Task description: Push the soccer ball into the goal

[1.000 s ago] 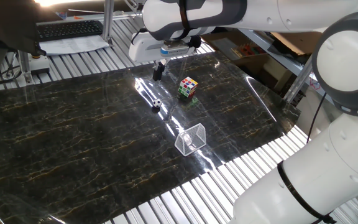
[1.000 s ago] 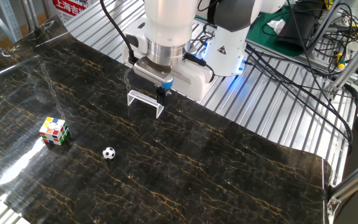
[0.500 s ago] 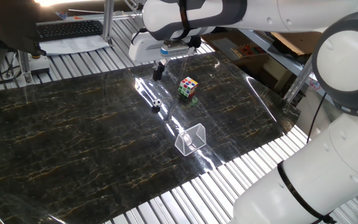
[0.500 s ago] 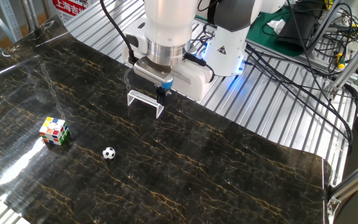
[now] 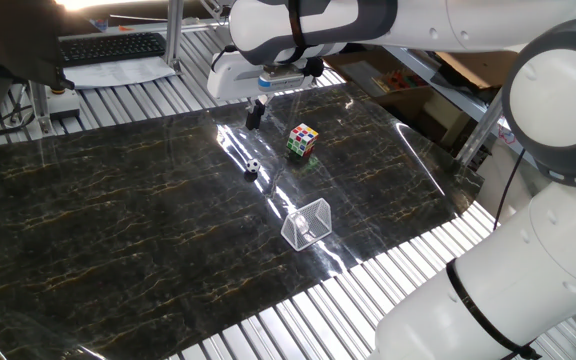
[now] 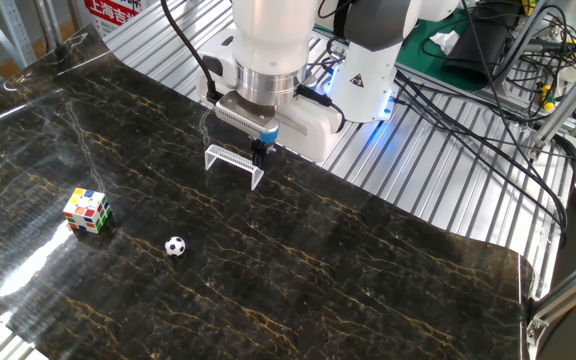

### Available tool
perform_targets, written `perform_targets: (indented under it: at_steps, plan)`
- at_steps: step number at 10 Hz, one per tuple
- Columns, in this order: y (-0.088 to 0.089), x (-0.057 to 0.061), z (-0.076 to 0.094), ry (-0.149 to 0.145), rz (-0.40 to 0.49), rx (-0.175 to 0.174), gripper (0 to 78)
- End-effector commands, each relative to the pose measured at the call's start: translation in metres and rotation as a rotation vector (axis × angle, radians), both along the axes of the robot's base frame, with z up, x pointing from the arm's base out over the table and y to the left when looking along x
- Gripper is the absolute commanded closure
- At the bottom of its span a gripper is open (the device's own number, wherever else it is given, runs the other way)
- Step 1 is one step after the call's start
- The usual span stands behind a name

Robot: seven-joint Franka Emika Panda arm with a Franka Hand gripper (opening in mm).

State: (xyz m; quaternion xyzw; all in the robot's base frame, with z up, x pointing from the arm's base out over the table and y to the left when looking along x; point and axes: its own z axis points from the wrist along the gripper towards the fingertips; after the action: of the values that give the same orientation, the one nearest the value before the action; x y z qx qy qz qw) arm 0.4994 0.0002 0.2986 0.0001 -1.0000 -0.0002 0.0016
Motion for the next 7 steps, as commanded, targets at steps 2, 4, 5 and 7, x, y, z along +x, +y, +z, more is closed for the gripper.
perform_targets:
  at_steps: [2,4,5,7]
  plan:
    - [0.0001,0.0001,-0.0002,-0.048,0.083,0.026,77.6]
    - [0.0003,0.0,-0.0001,-0.048,0.105,-0.023,77.6]
    - [0.0007,-0.0002,0.0001,-0.048,0.102,-0.022,77.6]
    - [0.0012,-0.0005,0.0007,-0.048,0.094,-0.019,77.6]
